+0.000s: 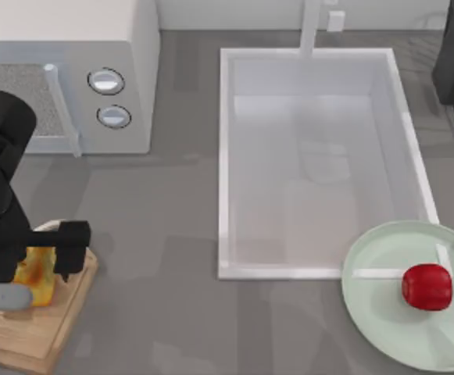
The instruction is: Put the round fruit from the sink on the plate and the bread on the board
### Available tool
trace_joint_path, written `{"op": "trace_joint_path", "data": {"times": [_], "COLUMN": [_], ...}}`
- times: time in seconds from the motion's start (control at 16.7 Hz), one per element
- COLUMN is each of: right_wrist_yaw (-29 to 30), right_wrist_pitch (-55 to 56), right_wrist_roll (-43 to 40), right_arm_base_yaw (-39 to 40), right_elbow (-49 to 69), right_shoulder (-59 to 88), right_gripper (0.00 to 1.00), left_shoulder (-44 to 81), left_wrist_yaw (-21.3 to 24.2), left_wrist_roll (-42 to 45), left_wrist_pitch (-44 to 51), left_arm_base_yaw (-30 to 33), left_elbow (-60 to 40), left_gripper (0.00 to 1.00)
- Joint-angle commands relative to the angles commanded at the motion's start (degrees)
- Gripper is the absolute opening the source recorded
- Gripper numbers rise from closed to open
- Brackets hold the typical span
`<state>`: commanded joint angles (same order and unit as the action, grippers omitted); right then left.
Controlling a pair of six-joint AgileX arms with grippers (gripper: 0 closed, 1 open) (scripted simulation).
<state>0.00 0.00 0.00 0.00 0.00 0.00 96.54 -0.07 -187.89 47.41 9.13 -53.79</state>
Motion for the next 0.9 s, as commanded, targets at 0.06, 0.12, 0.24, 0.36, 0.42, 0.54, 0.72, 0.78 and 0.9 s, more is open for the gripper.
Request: {"op": "trace_joint_path", "data": {"times": [0.06,0.12,0.24,0.36,0.42,0.54,0.72,0.78,0.9], "right_wrist_yaw": [0.0,0.0,0.0,0.0,0.0,0.0,0.0,0.0,0.0], "right_wrist_pitch": [0.0,0.0,0.0,0.0,0.0,0.0,0.0,0.0,0.0], "right_wrist_roll": [0.0,0.0,0.0,0.0,0.0,0.0,0.0,0.0,0.0], "right_arm_base_yaw": [0.0,0.0,0.0,0.0,0.0,0.0,0.0,0.0,0.0], "right_elbow": [0.0,0.0,0.0,0.0,0.0,0.0,0.0,0.0,0.0], "right_shoulder": [0.0,0.0,0.0,0.0,0.0,0.0,0.0,0.0,0.0], "right_gripper": [1.0,1.0,1.0,1.0,1.0,1.0,1.0,1.0,1.0], "left_shoulder": [0.0,0.0,-1.1,-3.8,-5.6,-10.1,-18.2,-21.1,-27.1], "left_wrist_yaw": [0.0,0.0,0.0,-0.1,-0.1,-0.1,-0.2,-0.2,-0.2], "left_wrist_roll": [0.0,0.0,1.5,5.0,7.6,14.3,28.6,34.6,48.1], "left_wrist_pitch": [0.0,0.0,-0.6,-2.0,-3.0,-5.4,-9.5,-10.9,-13.7], "left_arm_base_yaw": [0.0,0.0,-0.1,-0.3,-0.4,-0.8,-1.6,-1.9,-2.6], "left_elbow": [0.0,0.0,0.2,0.9,1.6,3.4,7.6,9.4,13.5], "left_gripper": [1.0,1.0,1.0,1.0,1.0,1.0,1.0,1.0,1.0]}}
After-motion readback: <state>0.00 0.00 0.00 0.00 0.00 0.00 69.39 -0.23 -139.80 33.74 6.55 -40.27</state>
